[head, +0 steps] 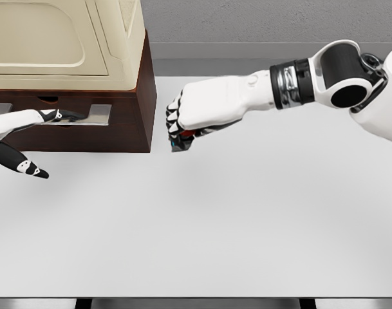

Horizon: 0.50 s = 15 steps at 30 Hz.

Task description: Open the cabinet drawer with left arm, and place a switch into the drawer with right arm

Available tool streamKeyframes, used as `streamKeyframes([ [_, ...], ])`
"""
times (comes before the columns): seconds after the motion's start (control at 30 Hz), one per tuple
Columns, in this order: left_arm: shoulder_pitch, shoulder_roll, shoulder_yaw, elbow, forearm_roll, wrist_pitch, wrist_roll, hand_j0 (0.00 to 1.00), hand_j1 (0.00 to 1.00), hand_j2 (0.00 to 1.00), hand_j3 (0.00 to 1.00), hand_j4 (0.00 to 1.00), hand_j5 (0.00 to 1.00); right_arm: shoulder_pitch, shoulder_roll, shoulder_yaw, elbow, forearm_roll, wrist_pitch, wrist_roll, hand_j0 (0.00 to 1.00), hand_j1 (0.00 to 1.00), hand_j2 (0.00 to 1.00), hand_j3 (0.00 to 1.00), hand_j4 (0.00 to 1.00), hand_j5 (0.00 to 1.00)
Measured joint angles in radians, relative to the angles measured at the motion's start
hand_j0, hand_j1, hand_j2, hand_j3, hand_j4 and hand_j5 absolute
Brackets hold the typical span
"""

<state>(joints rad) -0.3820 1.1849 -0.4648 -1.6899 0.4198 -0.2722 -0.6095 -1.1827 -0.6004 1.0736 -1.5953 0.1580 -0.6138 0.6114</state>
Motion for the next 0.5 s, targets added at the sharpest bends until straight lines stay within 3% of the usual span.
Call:
streamKeyframes([
  [0.5, 0.048, 0.080, -0.002, -0.037, 0.076, 0.032, -0.001, 1.00, 1.00, 1.00, 1.00, 1.00, 1.00, -0.011, 0.021, -0.002, 0.001, -0.010, 0.000, 0.000, 0.40, 0.40, 0.40, 0.40, 0.40, 0.40],
])
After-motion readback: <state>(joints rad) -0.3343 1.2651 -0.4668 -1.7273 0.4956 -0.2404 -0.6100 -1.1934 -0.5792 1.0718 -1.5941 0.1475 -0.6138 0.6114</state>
